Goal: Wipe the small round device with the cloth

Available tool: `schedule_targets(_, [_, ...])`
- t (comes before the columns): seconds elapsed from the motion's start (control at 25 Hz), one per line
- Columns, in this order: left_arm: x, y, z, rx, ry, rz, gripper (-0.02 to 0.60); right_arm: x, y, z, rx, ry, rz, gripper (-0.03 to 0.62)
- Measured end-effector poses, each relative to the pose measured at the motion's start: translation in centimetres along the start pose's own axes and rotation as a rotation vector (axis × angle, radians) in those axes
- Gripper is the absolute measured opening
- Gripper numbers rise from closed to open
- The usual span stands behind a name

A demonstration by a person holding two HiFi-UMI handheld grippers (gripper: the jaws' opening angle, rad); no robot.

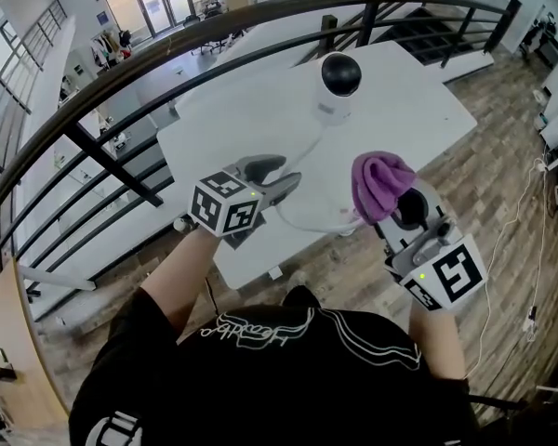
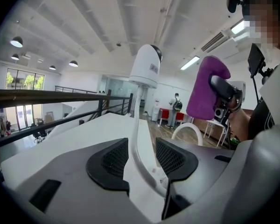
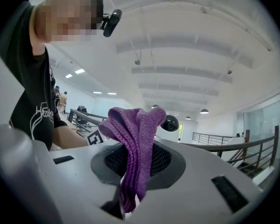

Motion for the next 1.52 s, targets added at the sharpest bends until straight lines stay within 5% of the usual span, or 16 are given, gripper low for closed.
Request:
schedule_targets(0.44, [-0.9,0.2,-0.3,0.05,0.024,0.001,0.172,-3.3,-3.4,0.8,0.286,0.148,-0.018,0.058])
schedule_targets(0.68, [-1.0,0.3,-0.8,0.042,-0.006,0.008,0.11,-5.7,-5.4,1.2,0.426,0.19,0.016,0.058])
schedule_targets(1.52, [-1.2,-0.1,-1.7,0.046,-0.002,-0.028,0.074,-12.8,-9.9,1.9,0.814,0.198,0.115,0.058])
Point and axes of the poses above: the fingertips, and each gripper's own axes: x backward along the fingers, z to its right, y out of its underside, the point moved 10 cm from there along x, backward along the fingers, and after that the axes turned 3 degrees about x, right-handed, at the moved point
